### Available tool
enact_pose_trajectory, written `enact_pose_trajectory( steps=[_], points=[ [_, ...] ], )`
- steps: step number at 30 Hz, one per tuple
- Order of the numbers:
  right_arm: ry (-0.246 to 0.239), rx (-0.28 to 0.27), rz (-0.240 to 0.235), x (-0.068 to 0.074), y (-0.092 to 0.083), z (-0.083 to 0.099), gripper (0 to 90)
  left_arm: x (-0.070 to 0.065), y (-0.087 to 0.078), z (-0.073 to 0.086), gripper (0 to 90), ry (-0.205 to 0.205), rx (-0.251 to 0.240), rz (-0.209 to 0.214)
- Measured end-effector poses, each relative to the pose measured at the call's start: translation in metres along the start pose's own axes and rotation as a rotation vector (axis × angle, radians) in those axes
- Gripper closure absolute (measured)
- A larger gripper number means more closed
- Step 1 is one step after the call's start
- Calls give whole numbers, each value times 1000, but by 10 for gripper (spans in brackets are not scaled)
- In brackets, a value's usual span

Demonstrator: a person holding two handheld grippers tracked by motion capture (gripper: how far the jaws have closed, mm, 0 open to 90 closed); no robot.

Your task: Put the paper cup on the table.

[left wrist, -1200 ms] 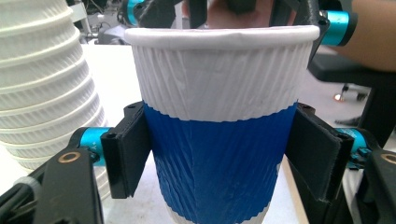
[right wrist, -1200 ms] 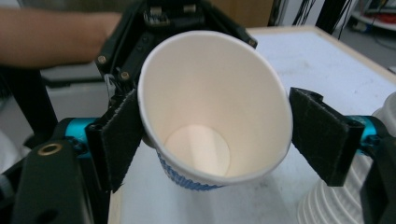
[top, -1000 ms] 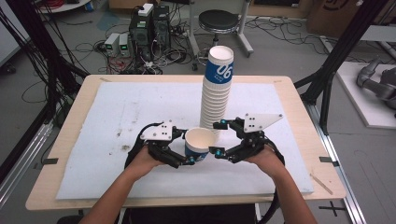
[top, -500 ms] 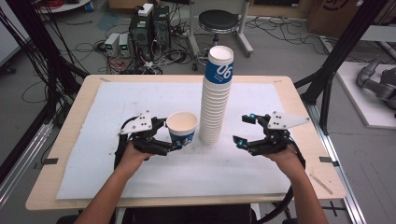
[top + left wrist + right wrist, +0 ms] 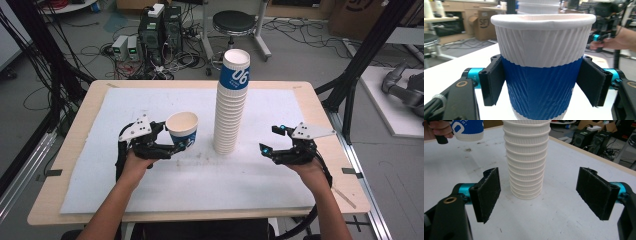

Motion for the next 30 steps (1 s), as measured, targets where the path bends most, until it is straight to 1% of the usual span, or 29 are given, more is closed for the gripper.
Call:
enact_pose_trajectory(
  steps=[2, 3, 5, 8, 13, 15, 18, 21, 23, 24, 26, 28, 30],
  points=[
    [10, 5, 5, -2, 0, 3, 202, 6, -2, 2, 271, 6, -6, -40],
    [11, 4, 4, -3, 1, 3, 201, 10, -4, 3, 269, 12, -6, -67],
    [20, 8, 4, -5, 2, 5, 201, 17, -7, 6, 267, 11, -7, -102],
    [21, 15, 5, -5, 4, 7, 201, 25, -12, 9, 267, -12, -24, -122],
    [17, 24, -2, -4, 8, 9, 201, 42, -18, 12, 268, -20, -41, -171],
    [20, 27, 0, -4, 9, 11, 202, 51, -19, 15, 267, -24, -36, -199],
    [23, 28, -2, -4, 9, 13, 202, 62, -16, 20, 264, -36, -19, -232],
    [29, 23, 1, -5, 8, 14, 202, 71, -9, 26, 264, -45, 6, -250],
    [32, 14, 8, -6, 6, 13, 202, 75, -4, 28, 264, -49, 21, -253],
    [39, 14, 6, -6, 6, 13, 202, 78, -2, 29, 263, -50, 21, -260],
    [35, 12, 14, -8, 6, 13, 202, 82, 2, 30, 261, -61, 23, -259],
    [37, 14, 9, -8, 6, 13, 202, 87, 7, 34, 259, -69, 40, -257],
    [41, 20, 5, -7, 6, 14, 202, 92, 12, 40, 258, -85, 63, -260]
  ],
)
Point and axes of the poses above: each handheld gripper's, and its own axes: y roughly forward along the jaws, z roughly out of its underside, x roughly to its left, the point moved 9 cm from there along y, roughly forward along the jaws, and after that the axes turned 15 degrees about x, right-handed, at the moved point
